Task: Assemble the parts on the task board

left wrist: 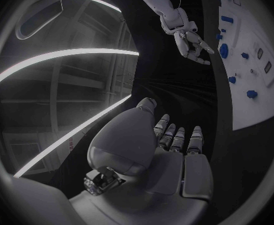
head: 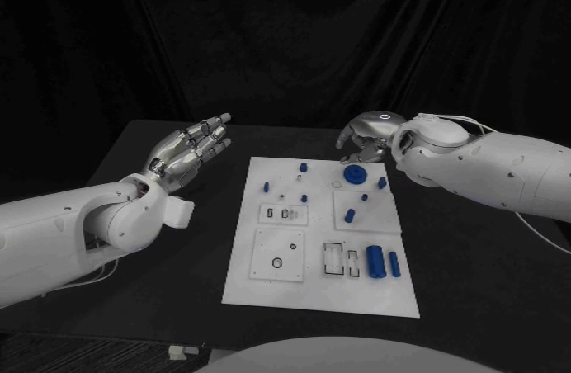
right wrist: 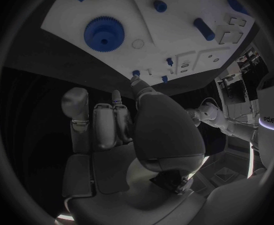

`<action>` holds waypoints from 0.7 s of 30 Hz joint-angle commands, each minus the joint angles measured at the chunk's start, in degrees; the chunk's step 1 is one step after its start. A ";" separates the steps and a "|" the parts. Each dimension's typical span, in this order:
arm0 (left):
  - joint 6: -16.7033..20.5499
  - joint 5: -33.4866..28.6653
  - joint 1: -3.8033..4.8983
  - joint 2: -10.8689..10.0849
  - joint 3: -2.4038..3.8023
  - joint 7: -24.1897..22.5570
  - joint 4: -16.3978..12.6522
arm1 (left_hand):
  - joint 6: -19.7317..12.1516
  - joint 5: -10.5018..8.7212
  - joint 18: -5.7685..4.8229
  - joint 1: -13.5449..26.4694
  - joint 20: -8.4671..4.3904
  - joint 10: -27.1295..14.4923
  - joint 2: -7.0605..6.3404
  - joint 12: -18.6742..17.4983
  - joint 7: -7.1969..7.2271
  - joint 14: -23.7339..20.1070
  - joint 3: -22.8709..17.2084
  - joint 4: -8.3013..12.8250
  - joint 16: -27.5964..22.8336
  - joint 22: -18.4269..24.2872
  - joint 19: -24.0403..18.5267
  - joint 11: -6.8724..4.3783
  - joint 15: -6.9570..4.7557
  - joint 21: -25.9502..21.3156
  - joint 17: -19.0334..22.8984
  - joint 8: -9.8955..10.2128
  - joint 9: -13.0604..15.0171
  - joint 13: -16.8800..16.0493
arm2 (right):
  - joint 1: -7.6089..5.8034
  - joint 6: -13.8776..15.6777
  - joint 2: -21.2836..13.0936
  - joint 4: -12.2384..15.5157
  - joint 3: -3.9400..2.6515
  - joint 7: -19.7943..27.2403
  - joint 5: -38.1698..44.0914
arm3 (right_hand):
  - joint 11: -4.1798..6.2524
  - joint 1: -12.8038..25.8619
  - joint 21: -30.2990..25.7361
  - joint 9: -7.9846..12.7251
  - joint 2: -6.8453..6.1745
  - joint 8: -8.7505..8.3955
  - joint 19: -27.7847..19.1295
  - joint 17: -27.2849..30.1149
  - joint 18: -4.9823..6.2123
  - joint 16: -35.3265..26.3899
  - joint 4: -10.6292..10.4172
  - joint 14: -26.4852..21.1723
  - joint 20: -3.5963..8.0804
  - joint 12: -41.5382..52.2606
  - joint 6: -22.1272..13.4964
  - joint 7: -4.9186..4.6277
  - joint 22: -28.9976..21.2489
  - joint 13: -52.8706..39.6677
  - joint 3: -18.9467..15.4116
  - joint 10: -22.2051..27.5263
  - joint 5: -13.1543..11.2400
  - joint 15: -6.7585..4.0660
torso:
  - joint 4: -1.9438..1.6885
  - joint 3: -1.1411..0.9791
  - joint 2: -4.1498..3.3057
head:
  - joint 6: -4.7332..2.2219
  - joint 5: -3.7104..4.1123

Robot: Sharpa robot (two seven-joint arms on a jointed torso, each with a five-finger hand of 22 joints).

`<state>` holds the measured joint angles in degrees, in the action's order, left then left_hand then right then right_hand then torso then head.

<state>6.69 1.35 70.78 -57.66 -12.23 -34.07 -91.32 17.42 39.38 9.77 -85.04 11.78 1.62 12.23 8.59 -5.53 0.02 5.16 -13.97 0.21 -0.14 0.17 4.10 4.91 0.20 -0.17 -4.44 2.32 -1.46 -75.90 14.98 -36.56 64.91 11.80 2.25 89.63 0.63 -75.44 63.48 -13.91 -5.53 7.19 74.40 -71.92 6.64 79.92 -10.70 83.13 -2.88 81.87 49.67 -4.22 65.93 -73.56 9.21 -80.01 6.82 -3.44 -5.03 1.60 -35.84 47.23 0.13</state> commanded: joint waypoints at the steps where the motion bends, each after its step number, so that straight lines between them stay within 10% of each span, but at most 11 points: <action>1: -0.71 0.04 0.08 0.22 0.06 -0.90 0.09 | 0.07 0.30 0.64 -0.57 0.27 -0.05 0.07 0.38 -0.11 0.15 -0.27 0.20 0.20 -0.09 0.15 0.49 0.21 0.05 0.00 -0.39 0.08 -0.08 | 0.50 -0.48 -0.71 0.19 -0.01 -2.47 -1.74 | -0.01 0.64 8.07 -0.43 0.03 0.87 3.77 -10.52 -1.71 5.85 -0.91 3.87 0.20 5.91 0.33 0.10 7.73 -12.63 -0.56 -6.56 0.31 -0.14 | 0.16 0.09 0.49 | 0.34 -0.03; 10: -1.21 0.04 0.00 0.70 0.06 -0.95 0.57 | 0.00 0.32 0.63 -0.61 0.28 -0.06 0.09 0.35 -0.11 0.16 -0.30 0.23 0.22 -0.08 0.14 0.49 0.23 0.04 -0.01 -0.38 0.07 -0.07 | 1.91 -1.65 -1.43 -0.68 0.00 -4.58 -1.89 | 0.15 1.35 19.54 -0.80 -0.86 1.66 10.43 -18.08 -4.42 10.08 -2.82 6.87 0.45 8.13 -0.10 -0.03 18.22 -16.44 -1.21 -9.99 0.93 -0.57 | 0.44 0.12 0.85 | 0.90 -0.05; 21: -1.51 0.04 -0.07 0.88 0.05 -0.98 0.85 | -0.01 0.34 0.63 -0.64 0.28 -0.07 0.11 0.35 -0.11 0.17 -0.34 0.25 0.25 -0.08 0.14 0.48 0.27 0.04 -0.02 -0.38 0.07 -0.07 | 3.10 -2.71 -1.06 -2.59 0.00 -5.92 -1.91 | -0.08 1.25 21.18 -0.51 -2.34 1.20 11.49 -18.08 -4.86 10.08 -4.45 6.87 0.39 8.13 -1.36 -0.37 19.75 -16.44 -1.18 -9.99 0.23 -0.46 | 0.34 0.10 0.77 | 1.05 -0.09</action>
<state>6.03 1.36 70.74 -56.87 -12.24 -34.08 -90.43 17.42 39.38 9.77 -85.04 11.78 1.62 12.23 8.59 -5.53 0.02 5.01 -13.83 0.21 -0.14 0.17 4.10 4.91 0.20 -0.18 -4.44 2.32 -1.46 -72.99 13.25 -37.68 62.48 11.82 -1.57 87.81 0.62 -74.19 84.45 -14.55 -7.41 8.65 83.65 -74.94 2.64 89.83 -14.86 83.95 -2.27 89.81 48.60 -4.60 74.94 -74.94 8.09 -83.73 7.26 -3.79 -4.60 1.71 -35.07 48.24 -0.03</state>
